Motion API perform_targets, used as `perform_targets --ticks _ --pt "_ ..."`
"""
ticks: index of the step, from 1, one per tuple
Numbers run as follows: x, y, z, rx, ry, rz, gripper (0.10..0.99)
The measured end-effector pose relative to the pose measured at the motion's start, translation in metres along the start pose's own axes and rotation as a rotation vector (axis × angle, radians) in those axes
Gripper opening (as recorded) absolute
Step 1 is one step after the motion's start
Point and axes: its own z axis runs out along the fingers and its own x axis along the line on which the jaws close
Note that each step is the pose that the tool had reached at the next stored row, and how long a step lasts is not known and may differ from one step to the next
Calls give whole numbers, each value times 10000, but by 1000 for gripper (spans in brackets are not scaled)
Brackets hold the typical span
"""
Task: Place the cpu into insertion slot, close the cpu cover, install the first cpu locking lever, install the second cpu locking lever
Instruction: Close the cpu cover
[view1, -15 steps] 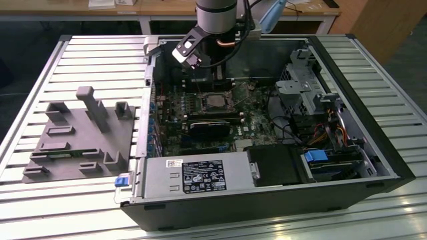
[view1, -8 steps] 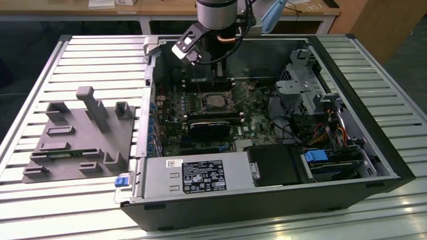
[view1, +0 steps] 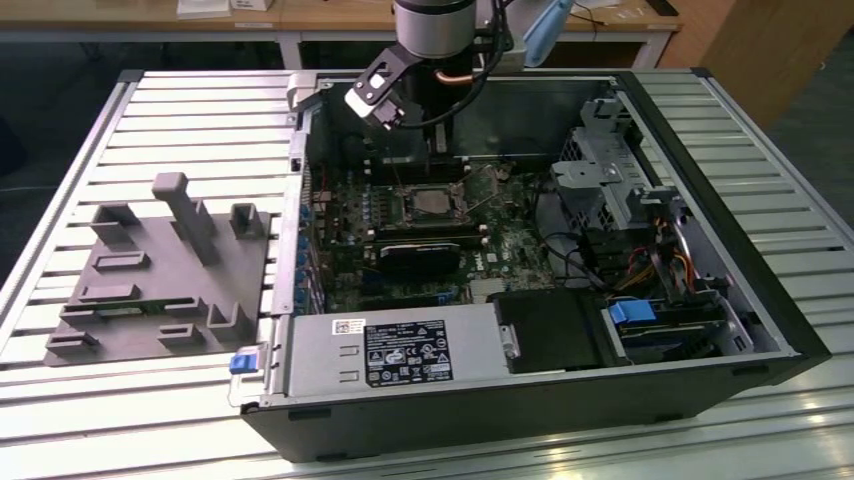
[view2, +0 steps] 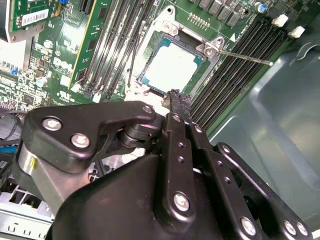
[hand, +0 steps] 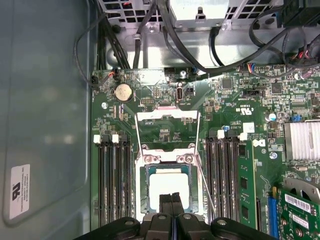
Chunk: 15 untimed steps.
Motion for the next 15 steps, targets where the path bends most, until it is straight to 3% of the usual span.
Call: perform_targets --ticks 8,15 --pt "5 103 10 -2 2 0 102" --pt "11 233 22 -1 2 0 102"
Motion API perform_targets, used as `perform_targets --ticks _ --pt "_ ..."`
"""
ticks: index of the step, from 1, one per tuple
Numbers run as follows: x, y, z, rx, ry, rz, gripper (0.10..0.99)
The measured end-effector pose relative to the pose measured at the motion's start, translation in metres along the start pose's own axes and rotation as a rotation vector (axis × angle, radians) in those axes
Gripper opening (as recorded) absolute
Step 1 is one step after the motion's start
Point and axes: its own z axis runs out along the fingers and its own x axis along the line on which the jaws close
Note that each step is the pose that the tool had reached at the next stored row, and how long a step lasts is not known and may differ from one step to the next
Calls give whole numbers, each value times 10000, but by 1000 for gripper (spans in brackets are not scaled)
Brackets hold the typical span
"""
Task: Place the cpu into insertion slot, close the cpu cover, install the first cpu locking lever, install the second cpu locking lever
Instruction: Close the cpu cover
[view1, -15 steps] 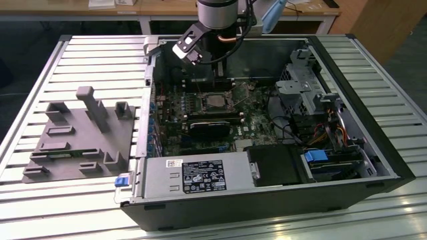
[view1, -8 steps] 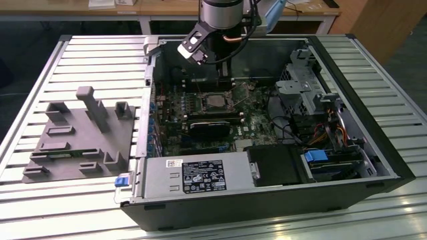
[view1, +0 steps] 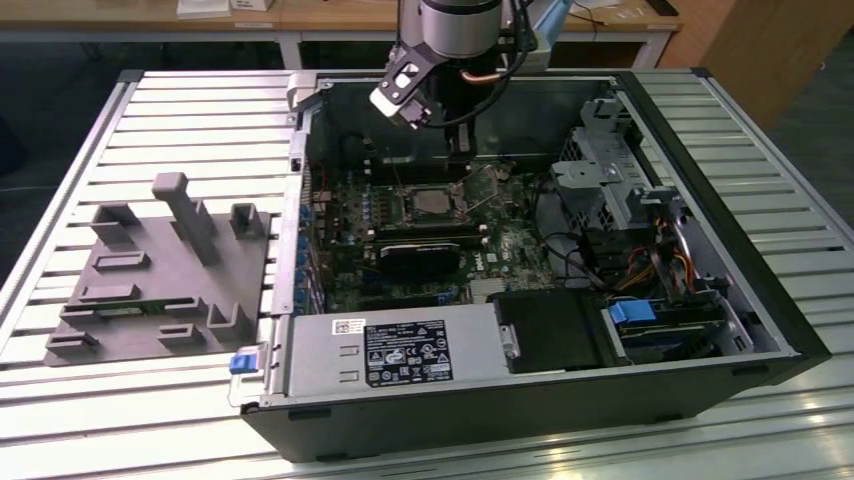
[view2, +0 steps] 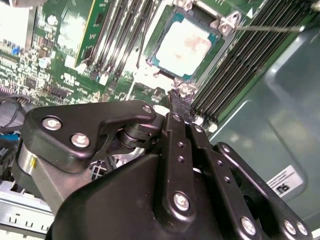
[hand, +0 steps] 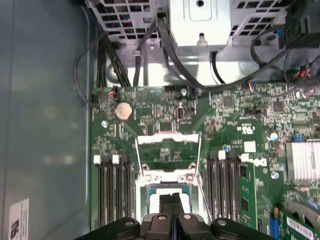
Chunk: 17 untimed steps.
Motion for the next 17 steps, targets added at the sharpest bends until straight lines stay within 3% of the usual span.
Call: perform_targets --ticks 8,17 --pt "9 176 16 0 0 1 102" --pt "21 424 38 2 -2 0 102"
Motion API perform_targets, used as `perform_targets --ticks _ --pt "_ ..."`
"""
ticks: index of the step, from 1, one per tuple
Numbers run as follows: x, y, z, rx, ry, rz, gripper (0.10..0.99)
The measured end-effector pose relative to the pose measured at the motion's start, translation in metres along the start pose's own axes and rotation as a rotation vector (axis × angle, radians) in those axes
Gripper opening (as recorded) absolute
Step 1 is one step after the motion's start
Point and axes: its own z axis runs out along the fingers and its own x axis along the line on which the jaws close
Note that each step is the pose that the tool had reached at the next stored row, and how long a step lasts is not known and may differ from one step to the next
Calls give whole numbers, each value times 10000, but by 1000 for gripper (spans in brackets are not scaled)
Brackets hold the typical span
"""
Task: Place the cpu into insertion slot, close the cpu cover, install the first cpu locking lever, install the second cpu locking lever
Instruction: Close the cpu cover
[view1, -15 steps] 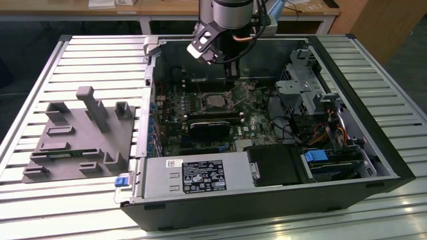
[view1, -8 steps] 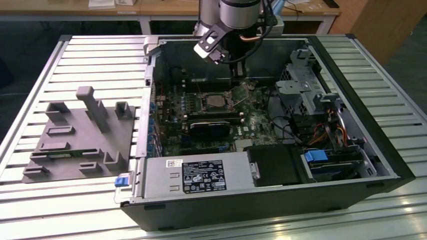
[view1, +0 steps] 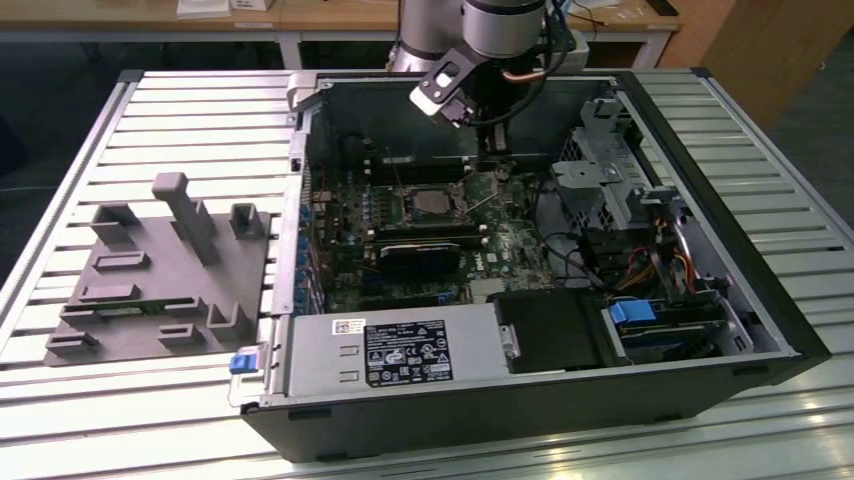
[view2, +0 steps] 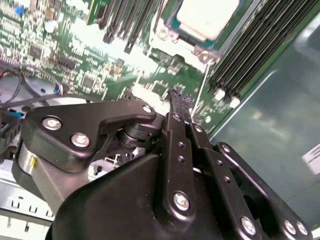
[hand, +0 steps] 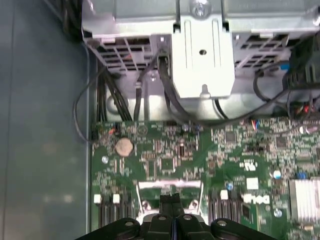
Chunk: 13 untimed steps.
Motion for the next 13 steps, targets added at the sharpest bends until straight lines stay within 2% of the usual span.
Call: perform_targets --ticks 9,13 --pt "13 256 24 4 2 2 102" --pt "15 305 36 14 1 1 102"
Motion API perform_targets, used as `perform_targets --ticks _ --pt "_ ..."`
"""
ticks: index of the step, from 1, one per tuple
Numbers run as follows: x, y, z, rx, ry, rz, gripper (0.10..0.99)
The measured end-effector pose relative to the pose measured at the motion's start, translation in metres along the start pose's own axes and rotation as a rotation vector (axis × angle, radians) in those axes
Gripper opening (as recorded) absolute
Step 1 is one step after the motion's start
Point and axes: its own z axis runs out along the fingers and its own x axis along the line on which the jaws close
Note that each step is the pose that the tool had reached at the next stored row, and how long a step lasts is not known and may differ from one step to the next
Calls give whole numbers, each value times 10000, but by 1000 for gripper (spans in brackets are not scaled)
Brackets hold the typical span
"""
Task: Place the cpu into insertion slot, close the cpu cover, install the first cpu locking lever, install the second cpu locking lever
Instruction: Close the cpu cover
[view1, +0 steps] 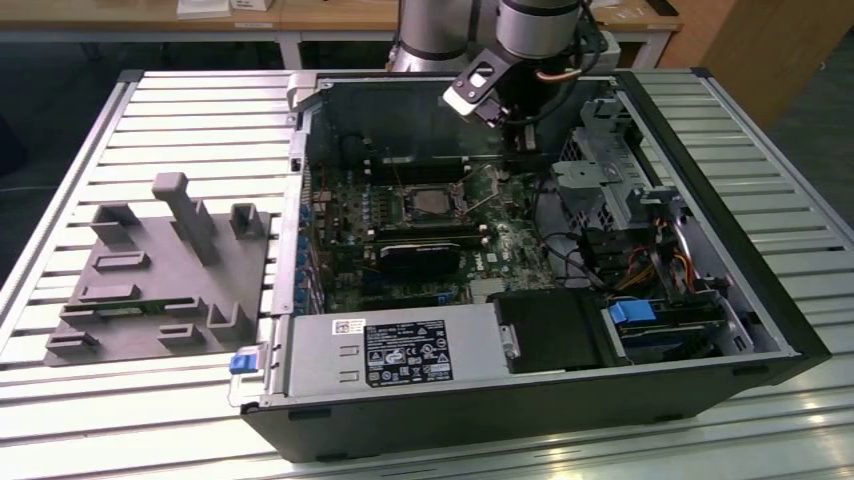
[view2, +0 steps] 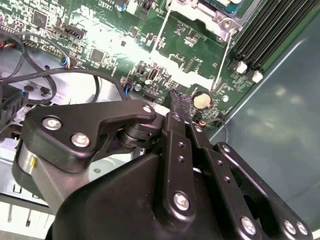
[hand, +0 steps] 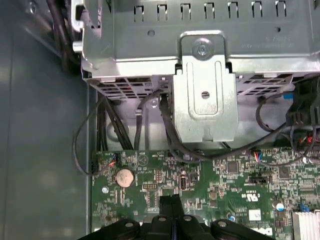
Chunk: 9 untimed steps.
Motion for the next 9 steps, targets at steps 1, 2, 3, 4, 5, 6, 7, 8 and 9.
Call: perform_targets --ticks 1,2,3,4,5,6,7,8,9 --pt "0 5 9 5 -1 0 102" --pt "-1 14 36 14 -2 1 102" --pt "-1 17 51 18 -1 1 102" --pt "-1 21 66 23 -1 1 102" --pt "-2 30 95 36 -3 2 102" --pt "-2 40 127 50 -6 1 102" --pt "-3 45 142 56 -6 2 102" --pt "-3 49 157 61 -8 2 102" --pt "-4 52 172 66 -10 2 102"
